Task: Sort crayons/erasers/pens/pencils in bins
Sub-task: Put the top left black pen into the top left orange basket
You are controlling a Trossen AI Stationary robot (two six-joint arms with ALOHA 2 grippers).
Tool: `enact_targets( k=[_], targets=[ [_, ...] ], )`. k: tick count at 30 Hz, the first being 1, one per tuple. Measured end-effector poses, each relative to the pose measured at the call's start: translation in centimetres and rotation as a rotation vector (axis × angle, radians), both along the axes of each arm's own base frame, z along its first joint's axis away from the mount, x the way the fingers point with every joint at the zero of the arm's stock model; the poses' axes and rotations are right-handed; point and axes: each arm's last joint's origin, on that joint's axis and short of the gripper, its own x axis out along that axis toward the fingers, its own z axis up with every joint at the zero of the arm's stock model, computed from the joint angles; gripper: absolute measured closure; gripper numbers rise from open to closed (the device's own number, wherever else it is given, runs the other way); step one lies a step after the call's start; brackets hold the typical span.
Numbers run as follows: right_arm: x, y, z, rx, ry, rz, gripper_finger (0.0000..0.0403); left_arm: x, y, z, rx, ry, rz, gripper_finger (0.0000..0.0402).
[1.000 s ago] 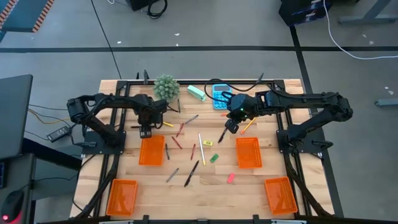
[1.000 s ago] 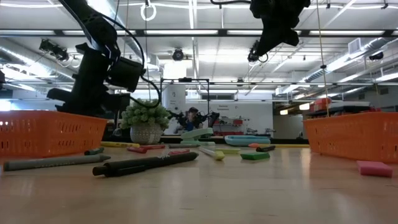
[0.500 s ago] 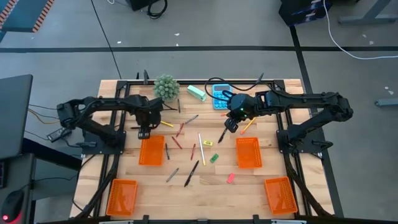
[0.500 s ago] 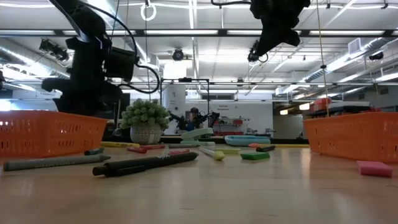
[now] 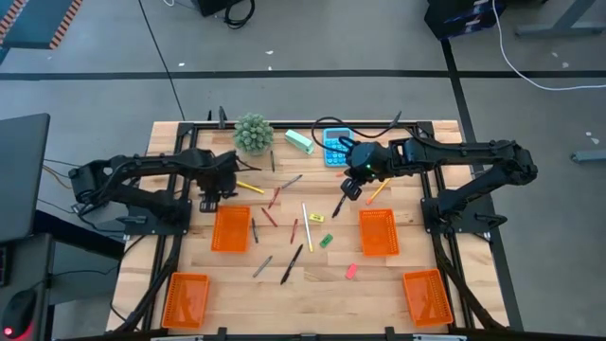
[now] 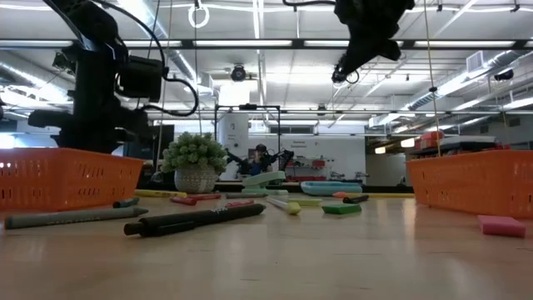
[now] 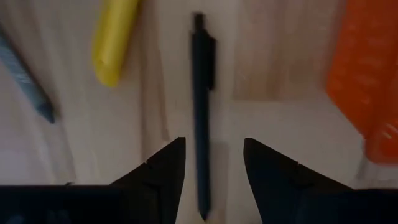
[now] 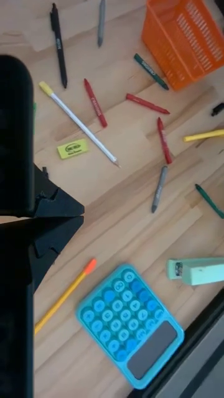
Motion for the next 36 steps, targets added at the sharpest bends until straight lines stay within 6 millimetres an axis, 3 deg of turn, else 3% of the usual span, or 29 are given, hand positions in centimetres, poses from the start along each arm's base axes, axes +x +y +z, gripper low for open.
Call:
enact_targets(
  k=[10, 18, 22, 36],
  targets=[
    [0.1, 0.0, 0.1, 0.023, -0.03, -0.033, 0.0397, 0.2, 1.8, 0.1, 0.024, -0.115, 0.045, 0.0244],
    [0.2, 0.3, 0.1, 0.031, -0.033, -0.029, 0.0397, 0.3, 1.5, 0.1, -0.014, -0.131, 0.028, 0.0268],
    [0.2, 0.6, 0.1, 0.02, -0.035, -0.037, 0.0397, -0.5, 1.0, -1.2, -0.034, -0.095, 0.02, 0.0276],
    [0.2, 1.0, 0.1, 0.011, -0.036, -0.034, 0.0397, -1.1, 0.7, -2.6, -0.005, -0.082, -0.004, 0.0276]
  ],
)
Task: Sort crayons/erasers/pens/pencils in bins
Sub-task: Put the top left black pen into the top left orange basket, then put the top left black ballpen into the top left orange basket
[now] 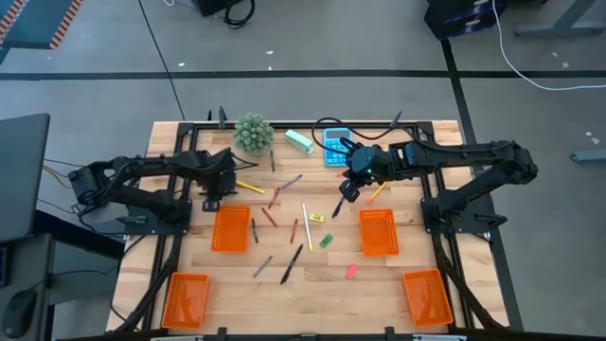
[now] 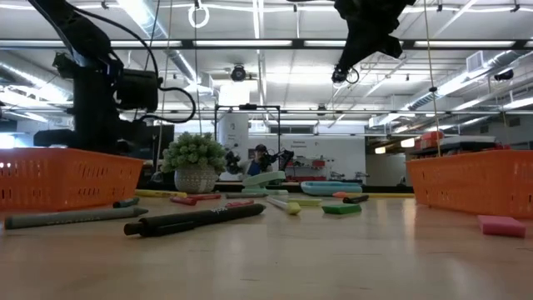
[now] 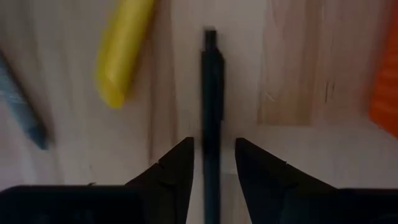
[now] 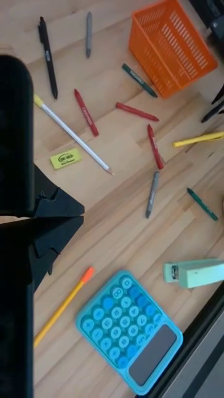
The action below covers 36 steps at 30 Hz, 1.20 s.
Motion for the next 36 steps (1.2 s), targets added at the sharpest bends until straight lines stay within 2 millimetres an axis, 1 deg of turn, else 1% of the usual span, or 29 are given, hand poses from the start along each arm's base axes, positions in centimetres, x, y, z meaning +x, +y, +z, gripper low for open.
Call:
enact_targets(
  k=[5, 16, 26, 31, 34, 36],
  targets=[
    [0.0, 0.0, 0.0, 0.0, 0.0, 0.0, 0.0397, -0.37, -0.29, -0.92, -0.023, 0.017, -0.039, 0.0282],
    [0.0, 0.0, 0.0, 0.008, -0.004, -0.011, 0.0397, -0.3, -0.23, -1.03, -0.017, 0.004, -0.033, 0.0287],
    [0.0, 0.11, 0.0, 0.052, -0.026, -0.062, 0.0397, -0.13, -0.14, -0.81, -0.022, 0.017, -0.032, 0.0334],
    [0.02, 0.51, -0.01, 0.065, -0.03, -0.058, 0.0397, 0.2, 0.08, -0.43, -0.02, 0.008, 0.019, 0.0362],
    [0.02, 0.78, -0.01, 0.066, -0.029, -0.047, 0.0397, 0.19, 0.07, -0.42, -0.023, 0.009, 0.037, 0.0365],
    [0.03, 0.85, -0.01, 0.066, -0.029, -0.043, 0.0397, 0.19, 0.07, -0.39, -0.023, 0.008, 0.038, 0.0357]
  ],
)
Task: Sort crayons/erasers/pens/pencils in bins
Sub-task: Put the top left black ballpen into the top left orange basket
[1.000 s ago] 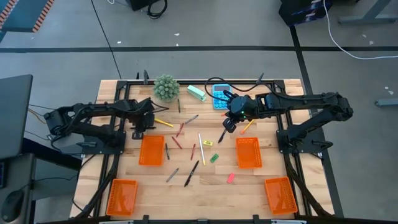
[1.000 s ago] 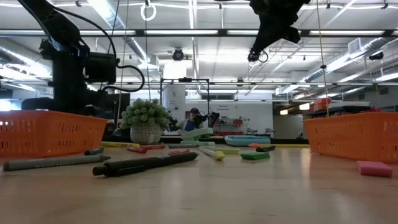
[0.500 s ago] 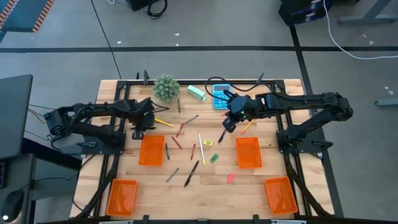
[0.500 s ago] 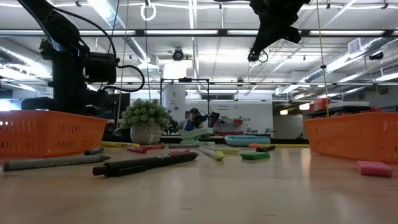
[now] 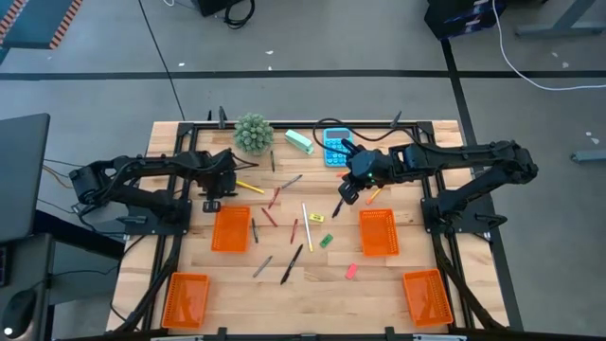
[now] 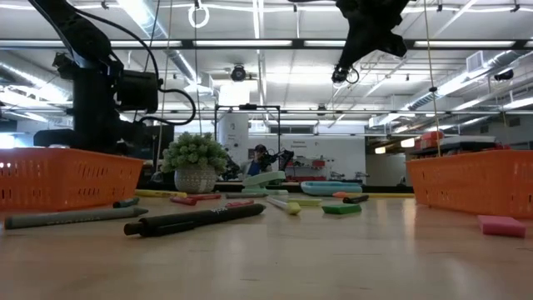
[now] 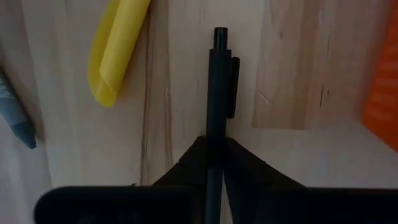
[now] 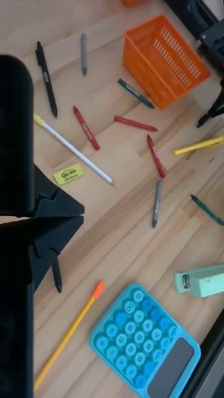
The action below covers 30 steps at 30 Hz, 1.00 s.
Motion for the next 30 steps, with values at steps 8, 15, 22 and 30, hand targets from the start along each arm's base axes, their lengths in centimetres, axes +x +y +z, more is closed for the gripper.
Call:
enact_targets(
  k=[8, 15, 22, 30],
  targets=[
    [0.0, 0.0, 0.0, -0.001, 0.001, 0.001, 0.0397, 0.0, 0.0, 0.0, 0.0, 0.0, 0.001, 0.0357],
    [0.0, 0.0, 0.0, -0.003, 0.002, 0.004, 0.0397, 0.8, 0.5, 1.0, 0.019, -0.032, 0.036, 0.0356],
    [0.0, 0.0, 0.0, -0.017, 0.008, 0.019, 0.0397, 2.7, 1.7, 3.9, 0.063, -0.135, 0.102, 0.0358],
    [0.0, 0.0, 0.0, -0.052, 0.024, 0.062, 0.0397, 3.9, 2.5, 7.9, 0.063, -0.158, 0.138, 0.0349]
  ],
)
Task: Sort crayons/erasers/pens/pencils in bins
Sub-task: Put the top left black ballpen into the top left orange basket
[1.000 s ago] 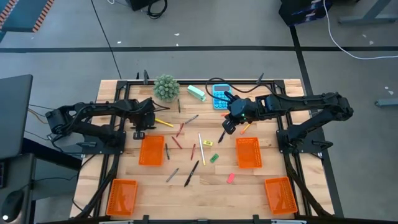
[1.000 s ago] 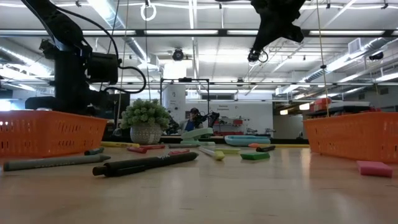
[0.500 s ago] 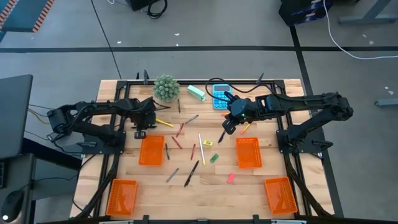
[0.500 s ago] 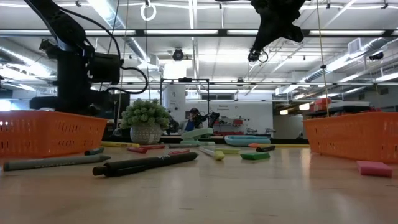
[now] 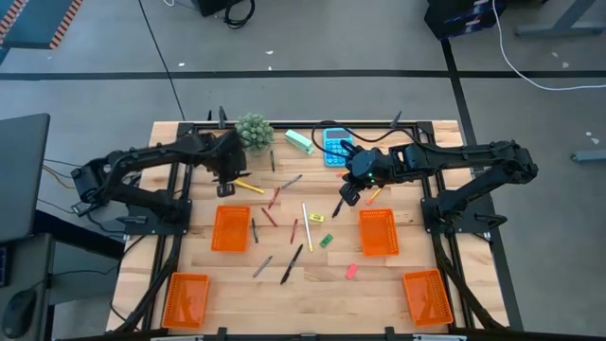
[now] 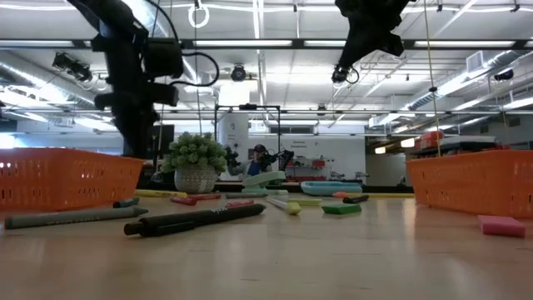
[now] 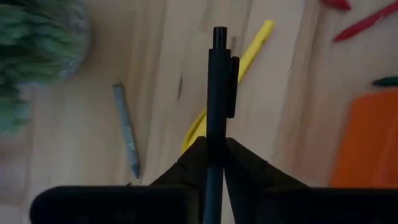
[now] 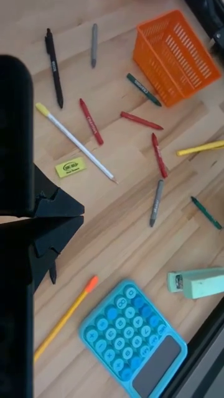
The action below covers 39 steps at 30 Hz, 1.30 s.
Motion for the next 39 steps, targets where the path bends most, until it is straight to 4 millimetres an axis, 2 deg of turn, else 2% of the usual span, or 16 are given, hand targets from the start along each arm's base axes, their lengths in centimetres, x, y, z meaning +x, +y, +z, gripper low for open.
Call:
enact_targets(
  k=[5, 11, 16, 19, 26, 34, 39],
  targets=[
    [0.0, 0.0, 0.0, 0.0, 0.0, 0.0, 0.0397, 0.5, 0.2, 3.2, -0.037, -0.032, 0.154, 0.035],
    [-0.2, -0.2, 0.2, -0.011, -0.007, 0.007, 0.0397, 1.5, 0.4, 7.3, -0.168, -0.186, 0.437, 0.0361],
    [-0.6, -1.2, 0.6, -0.066, 0.003, 0.036, 0.0397, 2.5, -0.6, 9.3, -0.267, -0.278, 0.599, 0.0352],
    [-1.1, -2.1, 1.1, -0.091, -0.002, 0.03, 0.0397, 3.1, -1.8, 9.5, -0.322, -0.283, 0.672, 0.0351],
    [-3.0, -3.5, 2.7, -0.183, -0.027, 0.063, 0.0397, 4.1, -5.7, 9.3, -0.378, -0.234, 0.724, 0.036],
    [-5.6, -4.5, 4.5, -0.306, -0.047, 0.116, 0.0397, 3.6, -11.1, 8.8, -0.392, -0.075, 0.847, 0.0353],
    [-6.5, -5.0, 5.1, -0.364, -0.04, 0.13, 0.0397, 3.4, -14.4, 8.7, -0.343, -0.118, 0.94, 0.0359]
  ],
)
